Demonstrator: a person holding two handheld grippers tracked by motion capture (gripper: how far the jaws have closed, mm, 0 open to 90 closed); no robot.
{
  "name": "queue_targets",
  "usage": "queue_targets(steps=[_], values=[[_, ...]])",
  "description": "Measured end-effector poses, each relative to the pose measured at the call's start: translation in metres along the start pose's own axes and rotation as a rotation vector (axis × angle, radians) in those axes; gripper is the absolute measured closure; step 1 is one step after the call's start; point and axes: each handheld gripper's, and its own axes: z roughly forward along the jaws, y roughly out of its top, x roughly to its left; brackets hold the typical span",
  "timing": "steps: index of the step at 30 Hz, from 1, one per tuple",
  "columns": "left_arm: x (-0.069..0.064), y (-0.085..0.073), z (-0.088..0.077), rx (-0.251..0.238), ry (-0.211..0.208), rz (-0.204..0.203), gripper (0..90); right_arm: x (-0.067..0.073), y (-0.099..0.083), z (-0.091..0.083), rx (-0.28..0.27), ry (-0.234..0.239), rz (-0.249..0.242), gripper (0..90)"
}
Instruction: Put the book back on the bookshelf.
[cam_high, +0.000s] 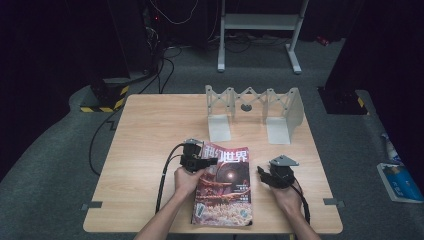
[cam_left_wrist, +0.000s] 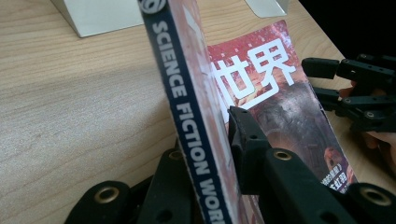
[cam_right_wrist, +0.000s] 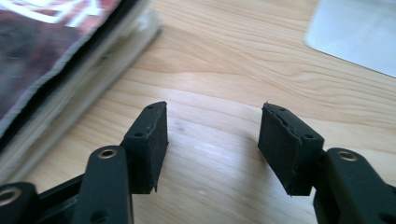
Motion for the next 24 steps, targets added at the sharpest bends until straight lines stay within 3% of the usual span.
queue_targets(steps=[4,9,16,24], values=[[-0.006,0.000,-0.006,-0.011,-0.005,0.018,79.2,-0.005,-0.004,-0.001,-0.018,-0.014,0.038,40.0],[-0.010,0.001,-0.012,-0.029,-0.024,0.031,79.6,-0.005,-0.006,-0.002,-0.043,-0.038,0.017,40.4],[-0.014,0.002,-0.019,-0.054,-0.066,0.015,81.0,-0.002,-0.007,-0.002,-0.039,-0.031,-0.006,40.5],[-0.019,0.002,-0.023,-0.081,-0.065,0.033,81.4,-0.004,-0.007,-0.002,-0.035,-0.015,0.010,40.4]])
